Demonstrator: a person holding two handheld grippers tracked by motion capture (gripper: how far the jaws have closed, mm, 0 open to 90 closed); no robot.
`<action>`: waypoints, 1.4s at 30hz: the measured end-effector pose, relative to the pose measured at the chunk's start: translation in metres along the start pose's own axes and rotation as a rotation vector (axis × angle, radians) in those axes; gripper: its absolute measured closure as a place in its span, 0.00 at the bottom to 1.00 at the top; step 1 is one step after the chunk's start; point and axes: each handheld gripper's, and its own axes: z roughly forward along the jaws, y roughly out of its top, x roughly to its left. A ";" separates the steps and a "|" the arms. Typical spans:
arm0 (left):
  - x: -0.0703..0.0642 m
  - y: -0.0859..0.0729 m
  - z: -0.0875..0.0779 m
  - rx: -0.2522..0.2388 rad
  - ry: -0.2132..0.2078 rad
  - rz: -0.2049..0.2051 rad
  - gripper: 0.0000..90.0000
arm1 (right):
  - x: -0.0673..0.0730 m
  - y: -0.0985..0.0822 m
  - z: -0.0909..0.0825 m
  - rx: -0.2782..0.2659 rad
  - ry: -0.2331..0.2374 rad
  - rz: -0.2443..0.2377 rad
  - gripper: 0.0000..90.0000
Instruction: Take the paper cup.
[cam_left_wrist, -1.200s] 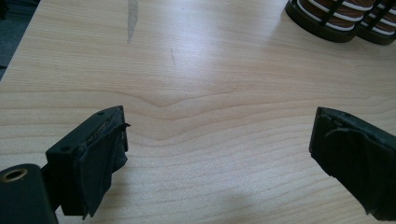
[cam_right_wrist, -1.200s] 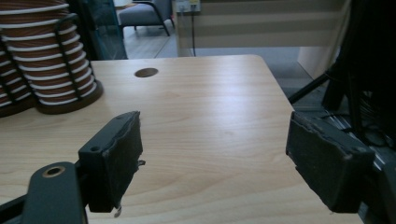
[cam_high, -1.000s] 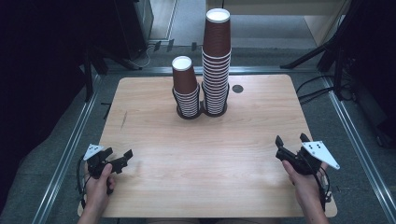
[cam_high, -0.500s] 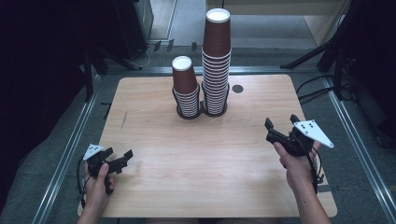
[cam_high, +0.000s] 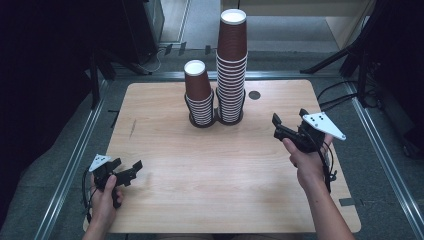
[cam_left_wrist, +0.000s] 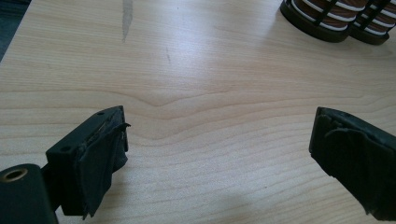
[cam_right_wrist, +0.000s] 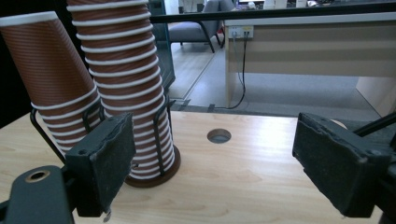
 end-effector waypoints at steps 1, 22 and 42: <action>0.000 0.000 0.000 0.001 0.000 0.000 0.05 | 0.001 0.002 0.002 0.000 0.001 0.001 0.15; 0.000 0.000 0.000 0.006 -0.004 0.005 0.05 | 0.038 0.036 0.034 -0.024 0.039 -0.032 0.15; 0.000 0.000 0.000 0.006 -0.004 0.006 0.05 | 0.065 0.059 0.059 -0.038 0.076 -0.041 0.15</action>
